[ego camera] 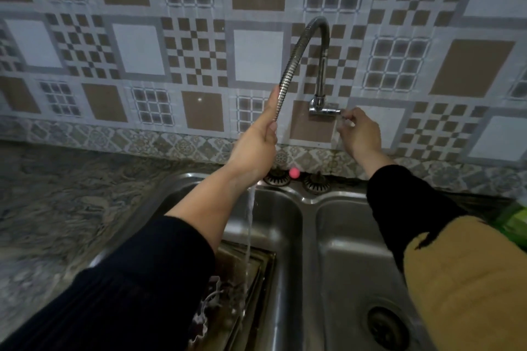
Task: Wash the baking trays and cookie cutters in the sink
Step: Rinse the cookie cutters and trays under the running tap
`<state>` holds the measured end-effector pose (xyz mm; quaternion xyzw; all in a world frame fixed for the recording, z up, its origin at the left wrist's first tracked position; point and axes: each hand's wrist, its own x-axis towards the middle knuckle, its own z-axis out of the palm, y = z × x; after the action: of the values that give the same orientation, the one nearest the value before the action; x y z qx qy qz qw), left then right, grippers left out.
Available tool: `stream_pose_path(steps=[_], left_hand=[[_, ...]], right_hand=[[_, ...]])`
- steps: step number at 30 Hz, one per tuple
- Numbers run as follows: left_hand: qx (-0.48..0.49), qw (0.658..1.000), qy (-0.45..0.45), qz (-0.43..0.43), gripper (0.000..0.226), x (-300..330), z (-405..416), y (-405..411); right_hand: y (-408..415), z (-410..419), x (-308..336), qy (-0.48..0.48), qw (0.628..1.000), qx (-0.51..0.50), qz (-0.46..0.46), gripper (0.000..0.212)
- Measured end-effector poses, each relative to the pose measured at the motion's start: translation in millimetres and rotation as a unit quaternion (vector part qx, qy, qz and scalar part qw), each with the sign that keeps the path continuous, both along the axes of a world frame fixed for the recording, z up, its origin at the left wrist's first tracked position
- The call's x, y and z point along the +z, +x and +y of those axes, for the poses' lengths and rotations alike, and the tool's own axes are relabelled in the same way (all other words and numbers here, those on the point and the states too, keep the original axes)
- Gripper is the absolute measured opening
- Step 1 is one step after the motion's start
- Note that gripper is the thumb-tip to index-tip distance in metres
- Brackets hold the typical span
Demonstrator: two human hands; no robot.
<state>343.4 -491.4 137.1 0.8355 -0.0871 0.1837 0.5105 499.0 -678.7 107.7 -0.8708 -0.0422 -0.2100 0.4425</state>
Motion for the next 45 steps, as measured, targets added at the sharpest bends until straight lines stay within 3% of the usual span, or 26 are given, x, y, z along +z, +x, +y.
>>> stream_pose_path(steps=[4, 6, 9, 11, 14, 17, 19, 21, 23, 25, 27, 29, 31, 33, 38, 45], left_hand=[[-0.018, 0.999, -0.038, 0.014, 0.059, -3.8, 4.3, -3.6], [-0.024, 0.998, -0.052, 0.016, 0.057, -13.6, 9.6, -4.3], [-0.027, 0.999, -0.03, 0.026, 0.048, -39.2, 21.5, -10.8], [-0.03, 0.998, -0.026, 0.044, 0.026, -62.3, 31.8, -21.2], [-0.001, 0.993, -0.012, 0.117, 0.032, -107.7, 54.2, -41.1], [0.036, 0.968, 0.049, 0.242, 0.038, -162.8, 83.6, -62.8], [0.027, 0.936, 0.12, 0.329, 0.037, -193.8, 99.9, -79.2], [0.019, 0.911, 0.129, 0.391, 0.038, -213.7, 110.5, -95.2], [0.022, 0.904, 0.123, 0.409, 0.039, -226.1, 116.1, -102.0], [0.023, 0.914, 0.124, 0.386, 0.038, -228.9, 115.2, -99.9], [0.016, 0.931, 0.096, 0.352, 0.038, -221.0, 107.6, -96.2], [0.01, 0.933, 0.013, 0.359, 0.04, -206.2, 95.4, -93.9], [-0.016, 0.895, -0.129, 0.426, 0.041, -192.4, 81.3, -95.3], [-0.054, 0.861, -0.204, 0.463, 0.04, -184.3, 70.2, -96.8], [-0.049, 0.838, -0.318, 0.441, 0.038, -183.6, 56.7, -91.2], [-0.05, 0.853, -0.313, 0.416, 0.022, -180.8, 57.8, -88.1]], right_hand=[[-49.7, 25.6, -19.0, 0.056, 0.998, -0.023, 0.004, 0.039], [-82.4, 44.4, -46.5, 0.017, 1.0, 0.009, 0.009, 0.041], [-137.4, 73.3, -105.4, -0.053, 0.987, 0.118, 0.091, 0.037], [-176.1, 92.0, -140.0, -0.077, 0.962, 0.212, 0.151, 0.032], [-220.6, 120.1, -174.2, -0.186, 0.898, 0.305, 0.255, 0.03], [-238.6, 144.9, -189.9, -0.258, 0.868, 0.308, 0.292, 0.031], [-246.4, 154.2, -194.3, -0.374, 0.825, 0.304, 0.295, 0.041], [-251.9, 157.4, -198.5, -0.45, 0.796, 0.289, 0.283, 0.043], [-252.7, 158.5, -202.2, -0.376, 0.836, 0.27, 0.294, 0.029], [-243.1, 158.2, -195.4, -0.22, 0.88, 0.226, 0.355, 0.021], [-228.5, 156.7, -179.2, -0.086, 0.898, 0.166, 0.397, 0.024], [-217.7, 153.9, -164.9, 0.028, 0.903, 0.109, 0.415, 0.035], [-217.5, 151.2, -157.4, 0.118, 0.895, 0.073, 0.424, 0.041], [-224.1, 147.5, -154.3, 0.151, 0.891, 0.058, 0.425, 0.042], [-236.3, 133.7, -143.6, 0.128, 0.899, 0.088, 0.409, 0.04], [-242.5, 122.8, -141.0, 0.135, 0.914, 0.104, 0.369, 0.025]])
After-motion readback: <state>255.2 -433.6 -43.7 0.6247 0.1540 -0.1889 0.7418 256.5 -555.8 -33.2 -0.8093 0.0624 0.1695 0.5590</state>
